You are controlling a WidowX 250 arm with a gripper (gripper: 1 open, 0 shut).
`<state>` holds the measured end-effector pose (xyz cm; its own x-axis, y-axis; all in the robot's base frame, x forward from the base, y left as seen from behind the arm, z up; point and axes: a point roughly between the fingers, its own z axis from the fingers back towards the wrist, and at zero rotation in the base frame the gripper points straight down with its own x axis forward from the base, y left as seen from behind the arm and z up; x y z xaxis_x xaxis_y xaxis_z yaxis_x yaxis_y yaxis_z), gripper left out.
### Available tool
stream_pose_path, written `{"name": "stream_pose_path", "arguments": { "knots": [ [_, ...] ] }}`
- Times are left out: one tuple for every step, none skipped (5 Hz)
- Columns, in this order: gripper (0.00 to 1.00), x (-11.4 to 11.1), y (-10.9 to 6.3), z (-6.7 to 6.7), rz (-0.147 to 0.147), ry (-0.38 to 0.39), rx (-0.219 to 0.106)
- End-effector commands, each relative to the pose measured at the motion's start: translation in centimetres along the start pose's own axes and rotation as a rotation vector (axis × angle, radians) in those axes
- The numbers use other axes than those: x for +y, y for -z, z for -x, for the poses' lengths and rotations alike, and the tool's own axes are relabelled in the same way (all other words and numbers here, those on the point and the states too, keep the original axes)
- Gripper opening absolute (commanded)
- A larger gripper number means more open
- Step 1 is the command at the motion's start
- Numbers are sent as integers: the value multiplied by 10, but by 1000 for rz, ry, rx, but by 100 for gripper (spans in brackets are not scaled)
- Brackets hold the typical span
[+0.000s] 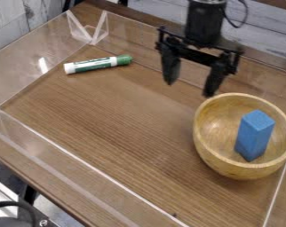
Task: Remove the blue block from inside the brown bowl and put it on the table
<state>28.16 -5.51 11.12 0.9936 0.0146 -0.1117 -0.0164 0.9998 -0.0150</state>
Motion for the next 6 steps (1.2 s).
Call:
{"name": "stream_pose_path", "arguments": {
  "knots": [
    [100,-23,-18,-1,24,7,-89],
    [100,-39,-18,-1,35,21,-108],
    [100,-51,-16,-4,45,34,-122],
    [100,-59,-12,-7,53,47,-128],
    [100,-66,-8,-9,61,58,-133],
    [100,-70,-3,-10,68,65,-131]
  ]
}}
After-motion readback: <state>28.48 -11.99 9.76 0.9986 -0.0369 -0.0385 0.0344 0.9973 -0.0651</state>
